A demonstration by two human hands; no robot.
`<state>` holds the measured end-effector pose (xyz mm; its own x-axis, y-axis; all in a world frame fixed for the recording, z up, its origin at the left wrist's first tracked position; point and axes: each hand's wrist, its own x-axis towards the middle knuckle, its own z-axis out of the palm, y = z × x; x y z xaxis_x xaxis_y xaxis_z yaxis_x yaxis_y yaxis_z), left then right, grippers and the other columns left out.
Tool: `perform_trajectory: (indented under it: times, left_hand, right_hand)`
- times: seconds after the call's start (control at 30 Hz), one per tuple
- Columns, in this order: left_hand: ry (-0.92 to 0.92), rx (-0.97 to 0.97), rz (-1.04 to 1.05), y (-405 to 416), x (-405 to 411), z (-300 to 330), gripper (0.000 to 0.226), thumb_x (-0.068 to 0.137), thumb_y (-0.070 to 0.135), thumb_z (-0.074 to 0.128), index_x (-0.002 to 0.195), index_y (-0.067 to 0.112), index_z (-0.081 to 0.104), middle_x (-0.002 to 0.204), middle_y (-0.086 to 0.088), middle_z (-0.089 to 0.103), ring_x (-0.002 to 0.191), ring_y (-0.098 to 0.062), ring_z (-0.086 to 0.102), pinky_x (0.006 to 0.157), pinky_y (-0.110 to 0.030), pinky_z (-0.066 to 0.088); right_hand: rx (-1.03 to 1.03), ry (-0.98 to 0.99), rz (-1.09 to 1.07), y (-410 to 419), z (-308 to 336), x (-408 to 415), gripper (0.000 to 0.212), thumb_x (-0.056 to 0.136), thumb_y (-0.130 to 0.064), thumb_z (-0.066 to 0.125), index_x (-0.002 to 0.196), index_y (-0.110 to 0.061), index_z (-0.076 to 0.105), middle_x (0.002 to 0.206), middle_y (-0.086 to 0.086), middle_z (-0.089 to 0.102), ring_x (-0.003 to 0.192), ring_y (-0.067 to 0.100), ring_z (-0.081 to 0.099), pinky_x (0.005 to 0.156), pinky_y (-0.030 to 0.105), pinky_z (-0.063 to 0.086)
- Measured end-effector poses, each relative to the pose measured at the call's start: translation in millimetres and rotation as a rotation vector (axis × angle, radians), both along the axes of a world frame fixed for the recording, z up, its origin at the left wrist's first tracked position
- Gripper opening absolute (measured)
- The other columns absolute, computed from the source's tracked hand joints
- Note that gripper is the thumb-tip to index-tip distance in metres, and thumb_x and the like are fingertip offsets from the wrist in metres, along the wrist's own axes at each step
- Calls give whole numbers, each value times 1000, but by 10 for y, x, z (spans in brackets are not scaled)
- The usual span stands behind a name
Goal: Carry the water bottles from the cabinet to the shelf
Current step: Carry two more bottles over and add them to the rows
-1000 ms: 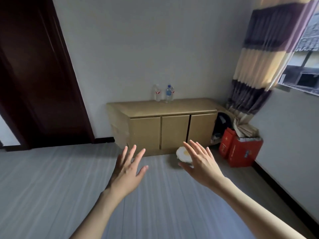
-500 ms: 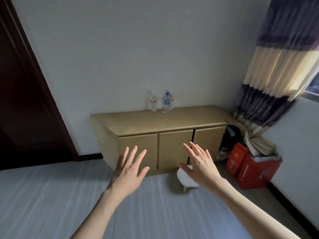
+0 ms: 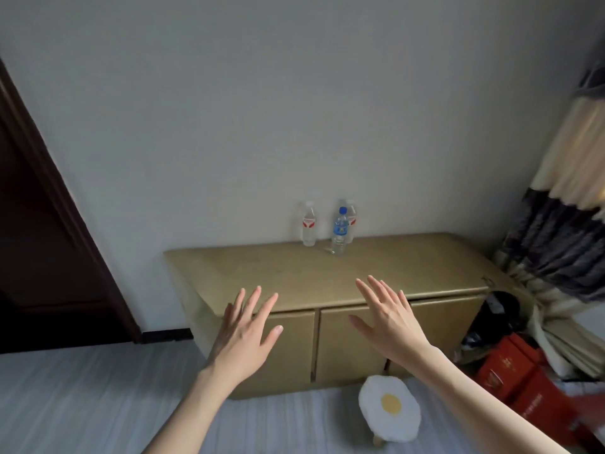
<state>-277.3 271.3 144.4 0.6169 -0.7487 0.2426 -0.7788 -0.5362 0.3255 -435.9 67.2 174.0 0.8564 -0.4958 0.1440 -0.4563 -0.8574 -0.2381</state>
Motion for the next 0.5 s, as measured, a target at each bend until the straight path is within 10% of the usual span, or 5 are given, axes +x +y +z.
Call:
perform_trajectory:
  times: [0.5]
  left_hand:
    - [26,62,-157,-2120,2399,-319,58,94,39,39,144,29,11,155,-3,5,143,-24,-1,116,-38,2]
  right_hand:
    - [7,79,-167,-1979,-309,2168,70,90,-53,40,146,-26,9,156,1,12,144,20,7,117,44,3]
